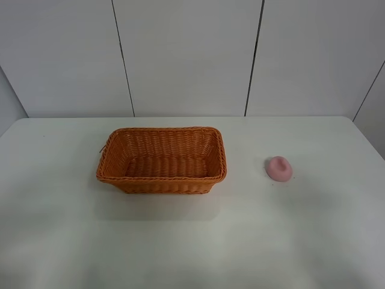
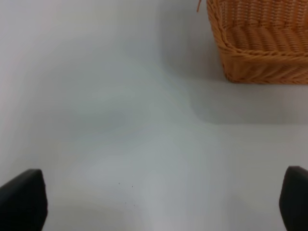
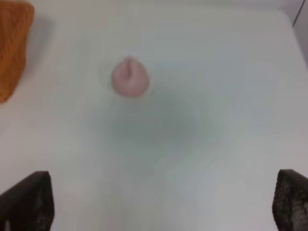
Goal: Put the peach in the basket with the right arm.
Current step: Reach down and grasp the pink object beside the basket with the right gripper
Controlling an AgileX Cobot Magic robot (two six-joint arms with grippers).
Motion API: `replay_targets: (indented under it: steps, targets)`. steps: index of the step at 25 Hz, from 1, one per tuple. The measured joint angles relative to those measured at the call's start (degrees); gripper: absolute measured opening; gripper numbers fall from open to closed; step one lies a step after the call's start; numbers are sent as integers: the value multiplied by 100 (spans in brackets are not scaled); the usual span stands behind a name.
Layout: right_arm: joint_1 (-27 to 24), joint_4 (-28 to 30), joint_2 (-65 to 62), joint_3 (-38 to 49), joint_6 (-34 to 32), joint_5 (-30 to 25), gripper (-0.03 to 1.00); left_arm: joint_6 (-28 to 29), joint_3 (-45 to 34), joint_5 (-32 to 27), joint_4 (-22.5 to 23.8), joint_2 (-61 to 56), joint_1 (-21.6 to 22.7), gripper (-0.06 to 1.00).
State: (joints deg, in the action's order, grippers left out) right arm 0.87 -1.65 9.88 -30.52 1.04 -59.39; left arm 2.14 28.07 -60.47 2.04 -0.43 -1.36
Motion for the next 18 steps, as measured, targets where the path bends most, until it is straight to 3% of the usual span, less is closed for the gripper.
replay_targets:
  steps: [9,18]
  targets:
    - [0,0,4553,-1760,-43,-89,70,0,0,0,0,0,0,99]
    - [0,-14,8068,-3945,-43,58,70,0,0,0,0,0,0,99]
